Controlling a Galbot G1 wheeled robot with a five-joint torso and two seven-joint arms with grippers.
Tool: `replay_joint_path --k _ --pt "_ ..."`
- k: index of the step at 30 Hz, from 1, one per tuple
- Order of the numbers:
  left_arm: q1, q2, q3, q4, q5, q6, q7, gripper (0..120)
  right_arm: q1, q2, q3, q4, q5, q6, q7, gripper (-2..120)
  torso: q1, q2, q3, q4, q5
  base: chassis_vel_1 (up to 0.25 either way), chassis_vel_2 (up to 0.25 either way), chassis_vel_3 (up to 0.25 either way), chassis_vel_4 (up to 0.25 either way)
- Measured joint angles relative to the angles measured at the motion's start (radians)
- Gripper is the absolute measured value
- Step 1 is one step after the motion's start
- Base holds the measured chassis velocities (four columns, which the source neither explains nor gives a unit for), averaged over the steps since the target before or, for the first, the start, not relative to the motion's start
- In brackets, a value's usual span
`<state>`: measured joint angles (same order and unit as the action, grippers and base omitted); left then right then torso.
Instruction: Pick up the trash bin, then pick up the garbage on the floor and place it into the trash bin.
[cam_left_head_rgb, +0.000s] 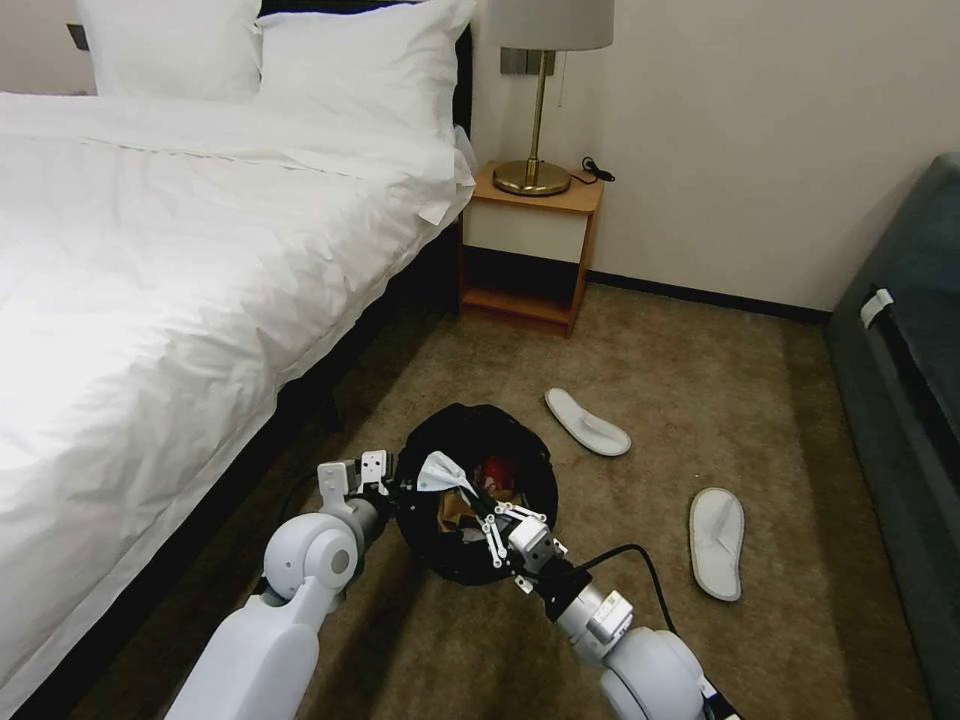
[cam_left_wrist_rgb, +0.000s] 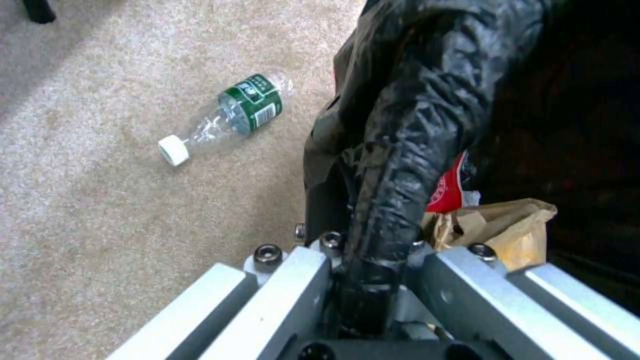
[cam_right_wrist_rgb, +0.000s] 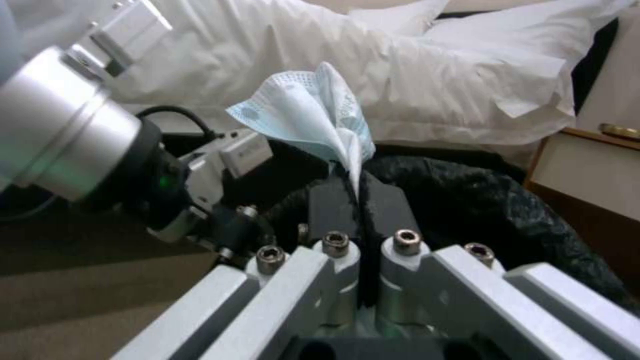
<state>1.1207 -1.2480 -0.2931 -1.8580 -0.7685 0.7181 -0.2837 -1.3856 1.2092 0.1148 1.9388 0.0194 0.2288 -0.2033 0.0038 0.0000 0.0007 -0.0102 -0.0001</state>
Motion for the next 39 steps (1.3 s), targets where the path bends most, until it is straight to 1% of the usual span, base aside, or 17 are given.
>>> replay_joint_path --k 2,4,7,8,10,11,12,15,16,18,20,21,23,24,26,29,39 --pt "0.001 0.001 -0.001 -0.002 0.000 0.000 0.001 0 0.000 0.001 0.001 0.000 0.000 0.000 0.000 2 0.000 0.000 0.000 0.0000 0.0000 0.000 0.000 0.000 0.000" --pt "0.002 0.004 -0.004 -0.011 -0.001 -0.001 0.004 0 -0.001 0.003 0.003 0.001 -0.002 -0.002 0.001 15 0.000 0.000 0.000 0.0000 0.0000 0.000 0.000 0.000 0.000" --pt "0.002 0.005 -0.004 -0.014 -0.001 -0.001 0.004 0 -0.001 0.003 0.003 0.002 -0.002 -0.003 0.000 20 0.000 0.000 0.000 0.0000 0.0000 0.000 0.000 0.000 0.000" --pt "0.003 0.005 -0.004 -0.020 -0.001 -0.001 0.005 0 -0.001 0.005 0.003 0.004 -0.002 -0.004 0.000 28 0.000 0.000 0.000 -0.0001 0.0000 0.000 0.000 0.000 0.000" --pt "0.005 0.003 -0.004 -0.023 -0.002 -0.002 0.005 0 -0.001 0.006 0.003 0.006 -0.002 -0.005 0.000 32 0.000 0.000 0.000 0.0000 0.0000 0.000 0.000 0.000 0.000" --pt "0.008 0.002 -0.004 -0.027 -0.002 -0.002 0.005 0 -0.002 0.006 0.004 0.006 -0.002 -0.006 0.000 40 0.000 0.000 0.000 0.0000 0.0000 0.000 0.000 0.000 0.000" --pt "0.012 0.000 -0.004 -0.030 -0.001 -0.003 0.005 0 -0.002 0.006 0.006 0.006 -0.002 -0.006 0.000 45 0.000 0.000 0.000 0.0000 0.0000 0.000 0.000 0.000 0.000" --pt "0.016 -0.001 -0.004 -0.032 0.000 -0.004 0.005 0 -0.001 0.006 0.007 0.006 -0.001 -0.006 0.000 50 0.000 0.000 0.000 -0.0001 0.0000 0.000 0.000 0.000 0.000" --pt "0.024 -0.004 -0.004 -0.038 0.002 -0.005 0.006 0 0.001 0.004 0.009 0.006 -0.001 -0.007 -0.001 59 0.000 0.000 0.000 -0.0001 0.0001 0.000 0.000 0.000 0.000" --pt "0.029 -0.007 -0.005 -0.042 0.002 -0.005 0.006 0 0.002 0.004 0.010 0.006 0.000 -0.007 -0.001 61 0.000 0.000 0.000 0.0000 0.0001 0.000 0.000 0.000 0.000" --pt "0.044 -0.018 -0.007 -0.059 0.002 -0.005 0.006 0 0.005 0.004 0.011 0.006 0.001 -0.008 -0.001 75 0.000 0.000 0.000 0.0000 0.0000 0.000 0.000 0.000 0.000" --pt "0.044 -0.018 -0.007 -0.059 0.002 -0.005 0.006 0 0.005 0.004 0.011 0.006 0.001 -0.008 -0.001 75 0.000 0.000 0.000 0.0000 0.0000 0.000 0.000 0.000 0.000" --pt "0.055 -0.023 -0.007 -0.073 0.003 -0.005 0.008 0 0.007 0.007 0.011 0.001 0.002 -0.008 -0.001 86 0.000 0.000 0.000 0.0000 0.0000 0.000 0.000 0.000 0.000" --pt "0.055 -0.023 -0.007 -0.073 0.003 -0.005 0.008 0 0.007 0.007 0.011 0.001 0.002 -0.008 -0.001 86 0.000 0.000 0.000 0.0000 0.0000 0.000 0.000 0.000 0.000" --pt "0.056 -0.021 -0.007 -0.077 0.003 -0.005 0.008 0 0.009 0.009 0.010 0.001 0.003 -0.008 -0.002 96 0.000 0.000 0.000 0.0000 0.0000 0.000 0.000 0.000 0.000" --pt "0.056 -0.018 -0.007 -0.081 0.003 -0.005 0.008 0 0.010 0.011 0.011 -0.001 0.003 -0.008 -0.002 99 0.000 0.000 0.000 0.0000 0.0001 0.000 0.000 0.000 0.000" --pt "0.056 -0.016 -0.010 -0.086 0.002 -0.004 0.008 0 0.010 0.007 0.022 0.007 0.004 -0.007 -0.006 100 0.000 0.000 0.000 0.0000 0.0001 0.000 0.000 0.000 0.000"
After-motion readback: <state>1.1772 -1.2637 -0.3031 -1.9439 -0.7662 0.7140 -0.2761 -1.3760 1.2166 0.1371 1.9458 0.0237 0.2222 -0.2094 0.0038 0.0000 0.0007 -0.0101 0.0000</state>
